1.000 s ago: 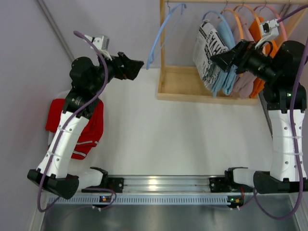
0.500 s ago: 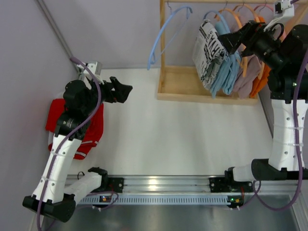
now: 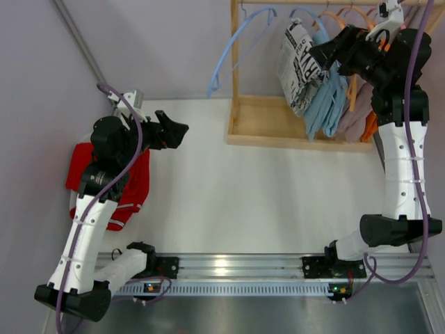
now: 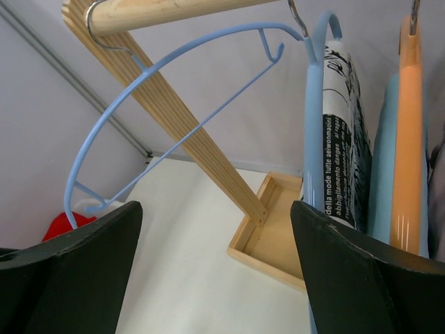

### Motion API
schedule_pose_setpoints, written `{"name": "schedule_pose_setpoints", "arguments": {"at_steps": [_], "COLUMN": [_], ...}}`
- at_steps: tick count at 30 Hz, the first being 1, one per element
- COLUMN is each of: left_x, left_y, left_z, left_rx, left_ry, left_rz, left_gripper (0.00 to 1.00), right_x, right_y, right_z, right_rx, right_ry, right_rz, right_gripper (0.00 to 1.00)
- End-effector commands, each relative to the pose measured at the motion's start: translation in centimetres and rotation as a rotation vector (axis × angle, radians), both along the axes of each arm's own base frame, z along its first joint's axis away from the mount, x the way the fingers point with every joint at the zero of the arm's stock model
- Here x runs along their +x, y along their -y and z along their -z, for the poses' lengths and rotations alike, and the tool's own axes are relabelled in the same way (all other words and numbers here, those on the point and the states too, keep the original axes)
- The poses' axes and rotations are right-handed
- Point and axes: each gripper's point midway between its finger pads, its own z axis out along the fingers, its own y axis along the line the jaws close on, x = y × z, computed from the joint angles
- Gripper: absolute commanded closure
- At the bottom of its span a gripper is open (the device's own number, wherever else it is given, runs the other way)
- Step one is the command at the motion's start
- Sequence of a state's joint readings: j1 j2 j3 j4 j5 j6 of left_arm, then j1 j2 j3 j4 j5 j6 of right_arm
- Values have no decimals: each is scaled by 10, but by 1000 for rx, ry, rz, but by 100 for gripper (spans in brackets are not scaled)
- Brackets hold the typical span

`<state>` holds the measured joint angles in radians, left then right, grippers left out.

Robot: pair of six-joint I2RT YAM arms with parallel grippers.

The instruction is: Remove the trousers from the hanger

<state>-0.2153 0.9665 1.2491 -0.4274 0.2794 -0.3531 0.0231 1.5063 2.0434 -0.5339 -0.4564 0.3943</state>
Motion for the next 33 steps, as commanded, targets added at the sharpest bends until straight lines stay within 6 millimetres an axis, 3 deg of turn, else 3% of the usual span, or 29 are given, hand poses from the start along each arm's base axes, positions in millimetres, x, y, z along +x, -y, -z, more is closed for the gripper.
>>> {"name": "schedule_pose_setpoints", "arguments": {"at_steps": [1,8,9,10,12,17,21,29,33], "left_x": [1,3,3,3,2,1,0,0,-1], "left_y": [1,3,3,4,5,5,6,5,4], "left_z": [-6,-4,-4,-3,-3,-2,-4,-5,-4], "left_rx": [-24,-32,-34,-35,-41,-44,-46,-46,-43], "left_ry": [7,-3,-5,-6,-9,-10,-7,-3,-2], "left_rz": [2,10,12,14,20,24,30,26,23], "left_gripper": [2,2,2,2,2,2,2,2,2], "right_x": [-2,0,2,-4,-6,-23,-28,-13,0], "right_y": [9,28,29,30,26,11,9,22,23], "right_z": [-14,-20,-13,-24,-22,-43,-58,-59,-47], "right_rx": [6,-16,-21,-16,-5,33,53,22,15], "right_ry": [65,108,101,143,156,219,259,249,202], "right_rz": [39,152,160,167,143,50,40,118,128], "right_gripper": [12,9,9,9,10,12,13,14,14]}}
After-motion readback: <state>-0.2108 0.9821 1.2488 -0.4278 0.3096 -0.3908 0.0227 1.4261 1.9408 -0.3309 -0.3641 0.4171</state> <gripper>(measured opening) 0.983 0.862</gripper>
